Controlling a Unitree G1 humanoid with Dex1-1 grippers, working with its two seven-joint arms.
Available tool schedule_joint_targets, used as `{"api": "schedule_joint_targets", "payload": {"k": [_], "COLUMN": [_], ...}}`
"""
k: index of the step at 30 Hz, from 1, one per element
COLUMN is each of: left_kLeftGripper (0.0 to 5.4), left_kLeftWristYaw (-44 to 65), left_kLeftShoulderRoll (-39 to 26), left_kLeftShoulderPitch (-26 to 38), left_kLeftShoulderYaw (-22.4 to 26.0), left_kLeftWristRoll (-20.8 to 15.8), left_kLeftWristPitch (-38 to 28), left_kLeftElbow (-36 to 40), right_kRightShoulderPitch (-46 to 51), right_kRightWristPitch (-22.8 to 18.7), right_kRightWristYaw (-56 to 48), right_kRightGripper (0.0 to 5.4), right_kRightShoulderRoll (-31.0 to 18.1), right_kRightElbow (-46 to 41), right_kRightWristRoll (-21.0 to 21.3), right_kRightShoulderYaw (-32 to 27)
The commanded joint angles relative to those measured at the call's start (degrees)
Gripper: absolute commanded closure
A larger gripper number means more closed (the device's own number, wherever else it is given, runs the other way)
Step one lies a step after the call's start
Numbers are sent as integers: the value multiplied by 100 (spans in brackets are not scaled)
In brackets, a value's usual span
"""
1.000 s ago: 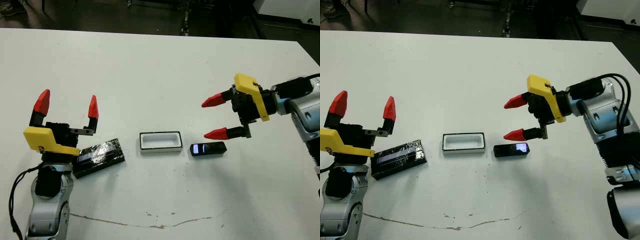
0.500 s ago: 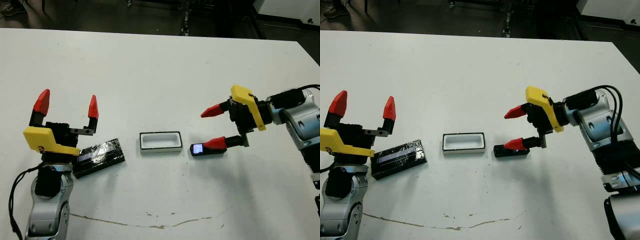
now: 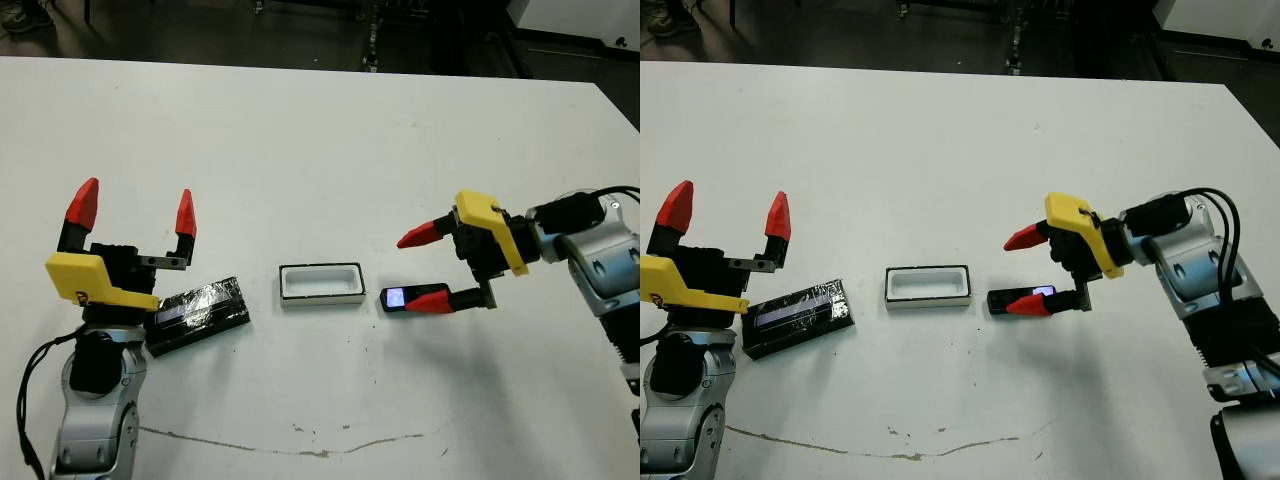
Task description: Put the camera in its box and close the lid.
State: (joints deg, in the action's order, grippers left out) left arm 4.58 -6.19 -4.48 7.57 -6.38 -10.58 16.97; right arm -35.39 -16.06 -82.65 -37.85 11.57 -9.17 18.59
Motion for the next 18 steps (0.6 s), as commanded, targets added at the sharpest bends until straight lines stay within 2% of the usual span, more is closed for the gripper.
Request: {"api": "schedule_joint_targets", "payload": {"k": [1,10,18], "left_kLeftGripper": [1,1,1], "left_kLeftWristYaw": [20,4,-18], "left_kLeftShoulderRoll": [-3,-3,11], "left_kLeftShoulderPitch": [-59,-69,-70], "left_kLeftShoulderYaw": [2,-2,-9], "left_kLeftWristRoll": [11,48,59], "left_kLeftWristPitch": [9,-6,33], "left_kLeftElbow": [-49,-44,-25], "right_kRightShoulderPitch": [103,160,184], "right_kRightWristPitch": [-48,282,270], "right_kRightWristYaw": [59,47,115], "right_kRightGripper": [0,0,0], "right_kRightShoulderRoll": [-89,-3,23], "right_kRightElbow": [-49,134,173], "right_kRightWristRoll": [71,155,198], "right_kRightShoulderYaw": [-8,12,66]}}
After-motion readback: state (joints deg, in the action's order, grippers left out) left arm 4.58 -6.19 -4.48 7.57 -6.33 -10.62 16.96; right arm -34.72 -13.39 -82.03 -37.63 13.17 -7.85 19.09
